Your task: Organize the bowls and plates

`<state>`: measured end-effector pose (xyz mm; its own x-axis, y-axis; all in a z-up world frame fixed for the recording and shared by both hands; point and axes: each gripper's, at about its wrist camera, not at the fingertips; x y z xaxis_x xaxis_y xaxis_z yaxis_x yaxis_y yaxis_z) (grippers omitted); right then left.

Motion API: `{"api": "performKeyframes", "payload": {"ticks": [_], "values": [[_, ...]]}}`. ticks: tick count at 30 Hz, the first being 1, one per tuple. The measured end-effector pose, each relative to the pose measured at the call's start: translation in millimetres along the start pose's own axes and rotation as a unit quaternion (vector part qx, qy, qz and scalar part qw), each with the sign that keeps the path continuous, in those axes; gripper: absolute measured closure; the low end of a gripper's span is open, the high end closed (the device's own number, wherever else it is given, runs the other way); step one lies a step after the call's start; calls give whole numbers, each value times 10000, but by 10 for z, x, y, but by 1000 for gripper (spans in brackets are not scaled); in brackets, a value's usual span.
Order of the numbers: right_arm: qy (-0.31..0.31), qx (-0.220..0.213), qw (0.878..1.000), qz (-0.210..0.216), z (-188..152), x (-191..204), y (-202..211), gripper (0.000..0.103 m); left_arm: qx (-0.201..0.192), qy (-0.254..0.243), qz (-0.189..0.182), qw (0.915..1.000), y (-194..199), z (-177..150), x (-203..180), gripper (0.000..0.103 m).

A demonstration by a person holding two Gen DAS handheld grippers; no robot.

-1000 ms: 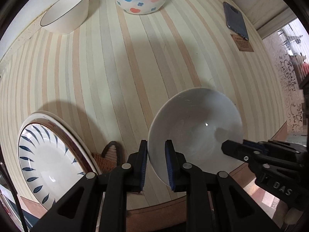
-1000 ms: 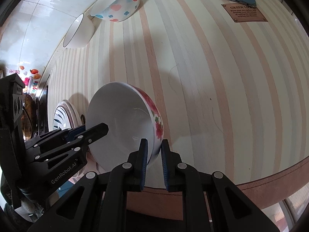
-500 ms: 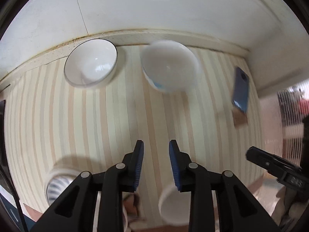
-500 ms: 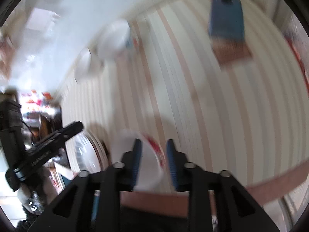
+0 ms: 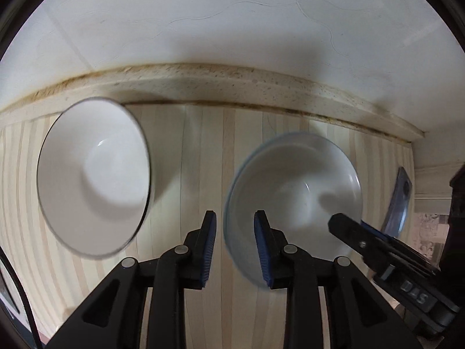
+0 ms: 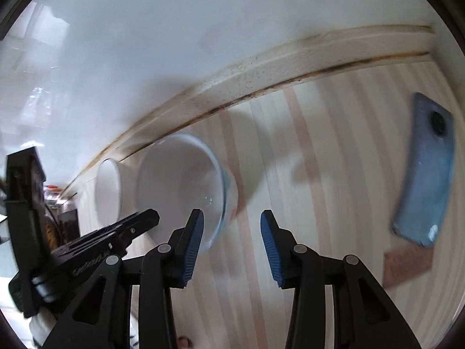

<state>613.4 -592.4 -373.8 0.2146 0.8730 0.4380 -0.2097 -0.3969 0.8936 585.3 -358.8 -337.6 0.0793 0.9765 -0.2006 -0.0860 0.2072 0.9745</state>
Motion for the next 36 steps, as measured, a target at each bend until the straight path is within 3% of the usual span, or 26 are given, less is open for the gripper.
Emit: {"api": "performKeyframes", "payload": {"ticks": [1, 3, 5, 14, 21, 29, 36], "values": [[-9, 56, 10000, -35, 25, -9, -72, 63, -14, -87, -15, 10000, -19, 7, -15, 87], [22, 106, 9999, 0, 72, -6, -188, 82, -85, -213, 66, 9997, -8, -13, -59, 88], [28, 70, 9999, 68, 86, 19, -209, 88, -106, -240, 50, 9996, 11, -27, -49, 88], [148, -54, 9999, -71, -62, 88, -123, 89, -337, -489, 61, 9982, 249, -179, -171, 88], [220, -232, 9995, -26, -378, 156, 232, 89, -491, -716, -153, 9961, 674, -594, -176, 88], [317, -419, 9986, -96, -1097, 224, 771, 89, -347, -1104, -370, 9926, 1024, -1247, -232, 88], [310, -237, 9992, -130, -1810, 32, 1049, 89, -87, -1252, -382, 9914, 1026, -1825, -245, 88]]}}
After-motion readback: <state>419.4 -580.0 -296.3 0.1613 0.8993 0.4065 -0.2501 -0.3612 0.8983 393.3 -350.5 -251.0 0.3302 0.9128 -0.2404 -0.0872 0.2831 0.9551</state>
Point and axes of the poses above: each gripper's, at about its wrist camera, not at the fingertips, and y roughly against the way its jaws point, x to its left, z to its top
